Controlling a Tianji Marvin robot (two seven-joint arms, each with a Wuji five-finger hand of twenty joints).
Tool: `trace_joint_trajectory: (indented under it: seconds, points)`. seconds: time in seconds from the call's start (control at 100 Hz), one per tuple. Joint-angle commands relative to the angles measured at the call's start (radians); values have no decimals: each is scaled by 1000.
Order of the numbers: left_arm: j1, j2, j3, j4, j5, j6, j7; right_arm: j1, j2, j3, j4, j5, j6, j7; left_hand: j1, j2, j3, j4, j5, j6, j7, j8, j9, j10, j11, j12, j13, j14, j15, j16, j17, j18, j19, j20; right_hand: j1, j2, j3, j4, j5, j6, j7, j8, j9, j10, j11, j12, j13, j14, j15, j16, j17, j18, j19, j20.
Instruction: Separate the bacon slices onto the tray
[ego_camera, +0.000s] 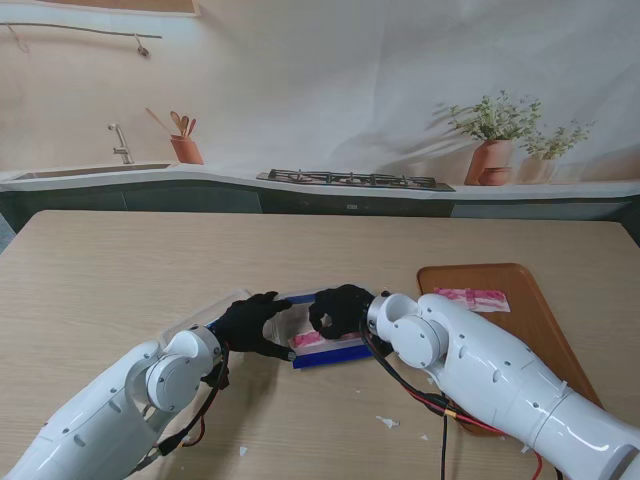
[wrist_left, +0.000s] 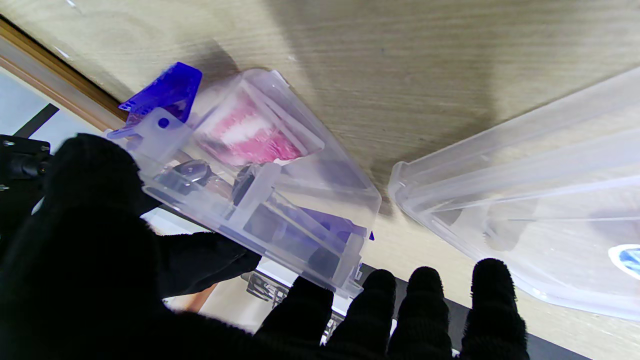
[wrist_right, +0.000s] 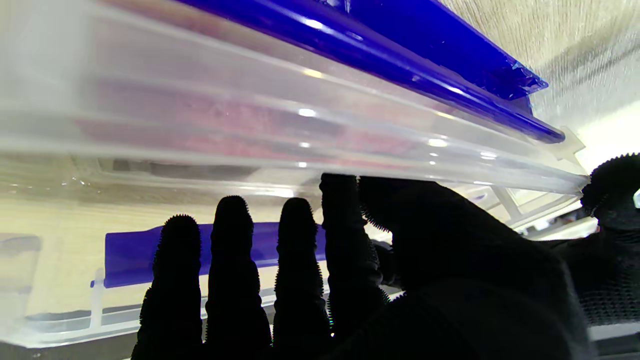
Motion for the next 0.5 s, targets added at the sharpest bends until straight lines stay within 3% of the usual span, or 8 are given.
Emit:
trace_joint_trajectory:
  seconds: [0.0, 0.1, 0.27, 0.31, 0.35, 0.37, 0.39, 0.49]
  points:
    - [11, 2, 7, 15, 4, 1, -22, -11, -1, 10, -15, -4, 8, 10, 100, -2, 121, 19, -10, 46, 0, -10, 19, -113, 29, -2, -34, -14, -20, -9, -10, 3, -31, 15, 26, -16, -18, -41, -8, -20, 58, 29, 29, 3, -16, -13, -2, 11, 10, 8, -54, 21, -96, 20]
    - [11, 2, 8, 16, 4, 1, -23, -15, -3, 15, -19, 6, 15, 11, 100, -2, 122, 19, -10, 47, -1, -10, 19, -113, 30, -2, -34, -13, -20, -9, -10, 3, -31, 15, 32, -5, -29, -38, -14, -20, 91, 32, 83, 41, -47, -53, 36, 26, 7, 5, -40, 31, -96, 20]
    - [12, 2, 7, 15, 4, 1, -22, -20, -5, 16, -24, 33, 35, 22, 101, -4, 122, 19, -10, 48, 0, -10, 20, -113, 30, -2, -33, -14, -20, -9, -9, 3, -31, 15, 49, 11, -35, -35, 15, 36, 135, 8, 132, 83, -61, -94, 83, 56, 13, 8, -28, 44, -93, 17]
    - [12, 2, 7, 15, 4, 2, -22, -22, -6, 15, -23, 34, 42, 20, 100, -3, 122, 19, -10, 48, -1, -10, 19, -113, 29, -2, -34, -13, -20, -9, -10, 3, -31, 15, 31, 33, -24, -26, -6, 64, 44, -8, 119, 91, -62, -112, 82, 56, 16, 11, -26, 43, -88, 14]
    - [12, 2, 7, 15, 4, 2, -22, -25, -10, 15, -18, 31, 46, 6, 101, -4, 123, 19, -10, 48, -1, -10, 19, -111, 30, -2, -34, -12, -20, -9, -10, 3, -32, 15, 3, 65, -6, 2, 0, 81, -144, -33, 104, 97, -57, -121, 75, 55, 25, 16, -28, 41, -81, 12]
    - [12, 2, 7, 15, 4, 2, -22, -26, -11, 15, -16, 30, 49, -1, 101, -3, 123, 19, -10, 48, -1, -10, 20, -112, 30, -2, -33, -12, -20, -9, -10, 3, -32, 15, -10, 80, 5, 32, 1, 84, -224, -49, 96, 96, -53, -121, 68, 55, 27, 18, -31, 39, -79, 12]
    - [12, 2, 7, 15, 4, 1, -23, -28, -13, 16, -15, 29, 54, -6, 99, -2, 123, 19, -10, 47, -1, -10, 19, -113, 30, -2, -33, -13, -19, -9, -9, 2, -32, 15, -18, 91, 9, 54, 1, 88, -292, -14, 86, 97, -53, -122, 61, 54, 27, 17, -34, 38, -78, 13]
    - [11, 2, 8, 16, 4, 0, -23, -32, -16, 16, -11, 23, 62, -24, 99, -2, 123, 19, -10, 46, -1, -10, 20, -114, 30, -2, -34, -12, -20, -9, -9, 3, -32, 15, -19, 103, 4, 64, 4, 93, -349, -14, 62, 95, -39, -117, 39, 53, 32, 20, -43, 35, -77, 16]
